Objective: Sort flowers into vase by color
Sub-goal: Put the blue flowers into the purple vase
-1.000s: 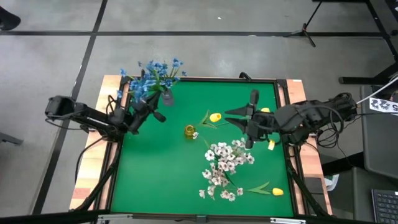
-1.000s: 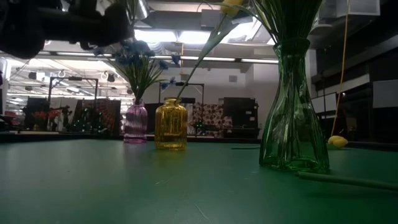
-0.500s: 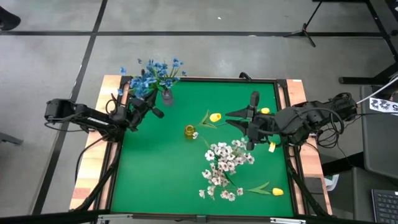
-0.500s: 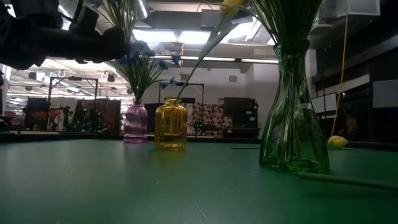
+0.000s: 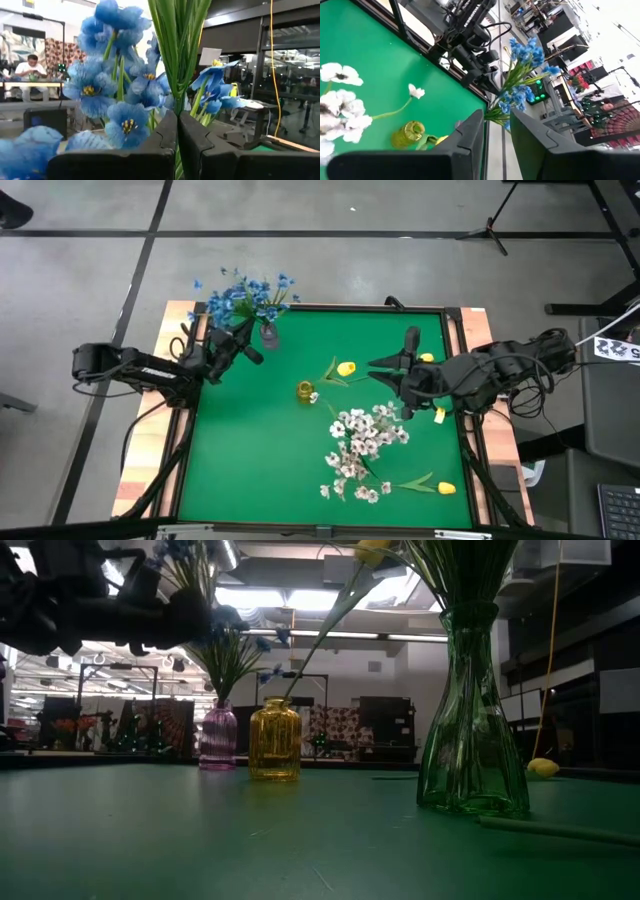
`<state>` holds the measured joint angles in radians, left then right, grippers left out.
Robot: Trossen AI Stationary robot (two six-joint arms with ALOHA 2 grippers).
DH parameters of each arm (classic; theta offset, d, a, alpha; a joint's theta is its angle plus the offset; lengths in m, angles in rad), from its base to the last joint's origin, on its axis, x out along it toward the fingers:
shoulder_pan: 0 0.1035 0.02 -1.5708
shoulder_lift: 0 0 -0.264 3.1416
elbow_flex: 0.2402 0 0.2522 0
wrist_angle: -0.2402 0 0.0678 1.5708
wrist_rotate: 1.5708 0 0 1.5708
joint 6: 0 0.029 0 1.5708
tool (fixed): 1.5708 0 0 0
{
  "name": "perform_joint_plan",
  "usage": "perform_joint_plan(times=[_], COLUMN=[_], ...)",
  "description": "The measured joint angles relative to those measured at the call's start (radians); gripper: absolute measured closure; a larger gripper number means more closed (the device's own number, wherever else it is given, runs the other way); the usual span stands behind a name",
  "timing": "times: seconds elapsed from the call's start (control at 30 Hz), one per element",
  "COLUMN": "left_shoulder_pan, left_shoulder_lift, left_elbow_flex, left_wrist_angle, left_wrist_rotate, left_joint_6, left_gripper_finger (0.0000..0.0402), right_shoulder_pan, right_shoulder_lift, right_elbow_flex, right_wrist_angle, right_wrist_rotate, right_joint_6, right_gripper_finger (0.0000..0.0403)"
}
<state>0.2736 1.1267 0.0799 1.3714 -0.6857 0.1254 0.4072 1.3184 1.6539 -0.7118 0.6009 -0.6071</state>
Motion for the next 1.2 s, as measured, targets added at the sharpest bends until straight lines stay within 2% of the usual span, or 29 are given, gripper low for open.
perform_joint_plan(times=[0.8,1.2], left_shoulder_pan=[0.057,0.057], left_shoulder_lift=[0.001,0.001], left_elbow_flex=[0.000,0.000], left_wrist_angle=[-0.105,-0.240], left_wrist_rotate=[0.025,0.033], left_joint_6=[-0.030,-0.127], left_gripper_finger=[0.0401,0.0401], right_shoulder_pan=[0.000,0.001], right_shoulder_lift=[-0.024,-0.024], right_elbow_flex=[0.000,0.000], right_wrist_angle=[-0.049,-0.049], right_wrist_rotate=[0.020,0.020], right_joint_6=[0.001,0.001], right_gripper_finger=[0.0306,0.0306])
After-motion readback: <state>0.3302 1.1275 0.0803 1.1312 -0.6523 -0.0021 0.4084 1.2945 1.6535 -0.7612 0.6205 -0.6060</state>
